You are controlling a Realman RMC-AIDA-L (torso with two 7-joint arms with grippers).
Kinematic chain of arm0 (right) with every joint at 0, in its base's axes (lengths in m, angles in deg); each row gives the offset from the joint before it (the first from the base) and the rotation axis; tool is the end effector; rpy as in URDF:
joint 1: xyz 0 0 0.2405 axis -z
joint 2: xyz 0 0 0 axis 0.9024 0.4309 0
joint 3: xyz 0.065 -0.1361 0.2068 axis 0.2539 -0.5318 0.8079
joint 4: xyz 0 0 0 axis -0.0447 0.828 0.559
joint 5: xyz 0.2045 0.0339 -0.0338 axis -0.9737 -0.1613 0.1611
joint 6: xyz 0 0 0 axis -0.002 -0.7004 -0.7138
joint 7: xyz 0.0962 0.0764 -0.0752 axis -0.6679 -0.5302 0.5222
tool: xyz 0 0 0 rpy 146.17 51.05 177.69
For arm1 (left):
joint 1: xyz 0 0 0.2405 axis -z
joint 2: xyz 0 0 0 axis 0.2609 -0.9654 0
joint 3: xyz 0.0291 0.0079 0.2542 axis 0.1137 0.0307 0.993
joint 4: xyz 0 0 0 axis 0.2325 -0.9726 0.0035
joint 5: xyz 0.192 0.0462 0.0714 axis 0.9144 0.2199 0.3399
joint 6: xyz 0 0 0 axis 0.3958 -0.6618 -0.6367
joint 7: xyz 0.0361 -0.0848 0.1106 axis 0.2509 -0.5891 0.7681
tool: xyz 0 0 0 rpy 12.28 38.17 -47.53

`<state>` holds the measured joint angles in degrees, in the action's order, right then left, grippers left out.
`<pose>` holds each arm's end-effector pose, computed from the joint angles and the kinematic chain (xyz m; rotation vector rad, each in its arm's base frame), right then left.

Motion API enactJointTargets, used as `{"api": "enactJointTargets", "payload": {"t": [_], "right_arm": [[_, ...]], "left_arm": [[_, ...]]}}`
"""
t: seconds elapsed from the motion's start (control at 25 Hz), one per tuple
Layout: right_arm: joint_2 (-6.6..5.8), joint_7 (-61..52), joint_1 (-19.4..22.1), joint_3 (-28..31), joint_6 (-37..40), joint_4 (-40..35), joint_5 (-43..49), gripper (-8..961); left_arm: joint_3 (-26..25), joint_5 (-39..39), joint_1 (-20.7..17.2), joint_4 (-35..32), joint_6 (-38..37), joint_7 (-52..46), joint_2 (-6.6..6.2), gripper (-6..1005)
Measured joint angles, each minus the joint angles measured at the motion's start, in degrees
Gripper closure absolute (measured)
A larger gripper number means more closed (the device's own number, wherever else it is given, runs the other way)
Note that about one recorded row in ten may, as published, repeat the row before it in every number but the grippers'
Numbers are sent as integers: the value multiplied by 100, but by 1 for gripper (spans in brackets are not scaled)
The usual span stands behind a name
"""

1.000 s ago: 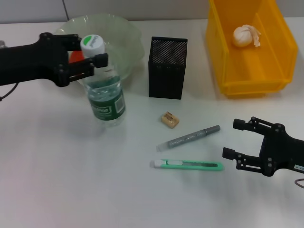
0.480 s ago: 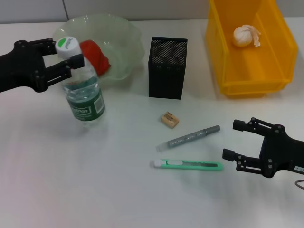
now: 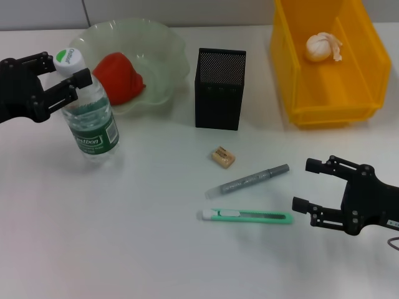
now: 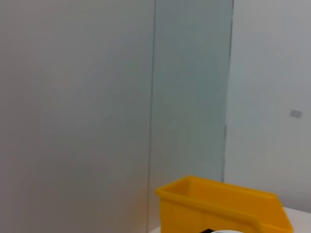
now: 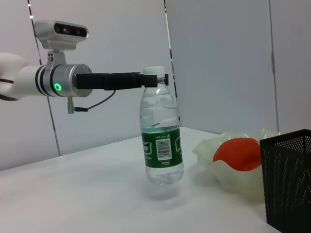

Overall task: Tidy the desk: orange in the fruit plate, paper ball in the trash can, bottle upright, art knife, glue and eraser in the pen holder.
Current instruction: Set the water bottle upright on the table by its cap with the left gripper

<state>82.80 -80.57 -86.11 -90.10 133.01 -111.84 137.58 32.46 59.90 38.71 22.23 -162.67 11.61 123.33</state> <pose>0.3198 0.2448 -0.0159 -2.6159 0.4229 0.8344 -0.2889 0.3179 0.0680 -2.4122 -0.4137 -0.8662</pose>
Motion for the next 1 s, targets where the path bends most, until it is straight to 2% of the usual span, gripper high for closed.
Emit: {"api": "enactJointTargets", "payload": {"t": [0.16, 0.56, 1.0], "right_arm": [[0, 5, 1, -10, 0, 0, 2, 171], [-3, 18, 22, -17, 8, 0, 2, 172], [-9, 80, 20, -182, 2, 0, 1, 174]], "left_arm": [[-64, -14, -22, 104, 187, 229, 59, 559], [-79, -214, -23, 468, 703, 596, 82, 559], [-216, -243, -54, 543, 842, 745, 133, 558]]}}
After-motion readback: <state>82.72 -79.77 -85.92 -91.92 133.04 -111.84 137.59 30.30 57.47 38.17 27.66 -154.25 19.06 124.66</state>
